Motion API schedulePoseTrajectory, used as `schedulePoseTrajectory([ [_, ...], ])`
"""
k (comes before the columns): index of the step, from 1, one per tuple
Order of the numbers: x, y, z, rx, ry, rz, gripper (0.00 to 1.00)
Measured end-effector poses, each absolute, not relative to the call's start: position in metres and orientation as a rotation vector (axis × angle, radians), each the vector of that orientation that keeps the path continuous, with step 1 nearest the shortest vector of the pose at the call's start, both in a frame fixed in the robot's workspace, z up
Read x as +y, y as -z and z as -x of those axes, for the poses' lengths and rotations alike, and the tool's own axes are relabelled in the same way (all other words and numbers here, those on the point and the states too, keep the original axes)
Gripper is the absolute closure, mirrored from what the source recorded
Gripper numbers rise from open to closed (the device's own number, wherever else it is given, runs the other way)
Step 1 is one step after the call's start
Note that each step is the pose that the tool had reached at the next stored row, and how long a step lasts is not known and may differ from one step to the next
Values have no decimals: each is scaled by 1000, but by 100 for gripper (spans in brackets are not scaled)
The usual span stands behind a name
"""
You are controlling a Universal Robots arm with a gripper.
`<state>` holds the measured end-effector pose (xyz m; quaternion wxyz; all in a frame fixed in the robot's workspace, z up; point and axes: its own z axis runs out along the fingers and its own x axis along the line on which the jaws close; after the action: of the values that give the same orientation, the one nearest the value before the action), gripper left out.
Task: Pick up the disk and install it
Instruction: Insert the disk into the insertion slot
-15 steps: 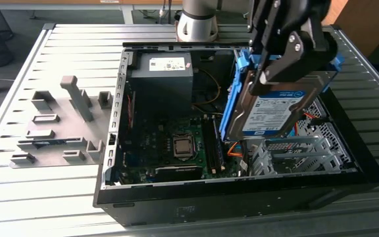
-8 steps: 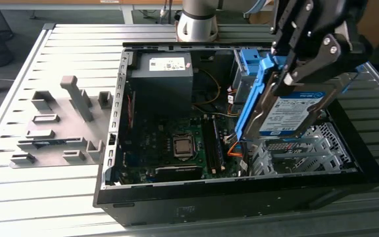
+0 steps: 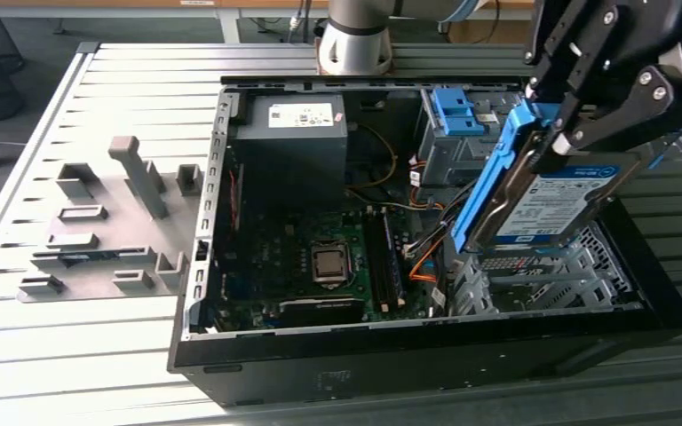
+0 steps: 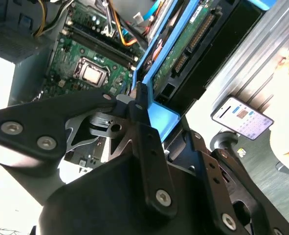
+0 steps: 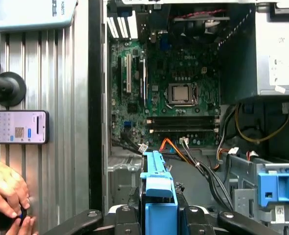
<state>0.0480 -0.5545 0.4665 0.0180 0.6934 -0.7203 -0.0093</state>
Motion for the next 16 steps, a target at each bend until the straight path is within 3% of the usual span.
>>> schedulePoseTrajectory([
  [16, -555, -463, -70, -2237, 29, -2154, 64],
])
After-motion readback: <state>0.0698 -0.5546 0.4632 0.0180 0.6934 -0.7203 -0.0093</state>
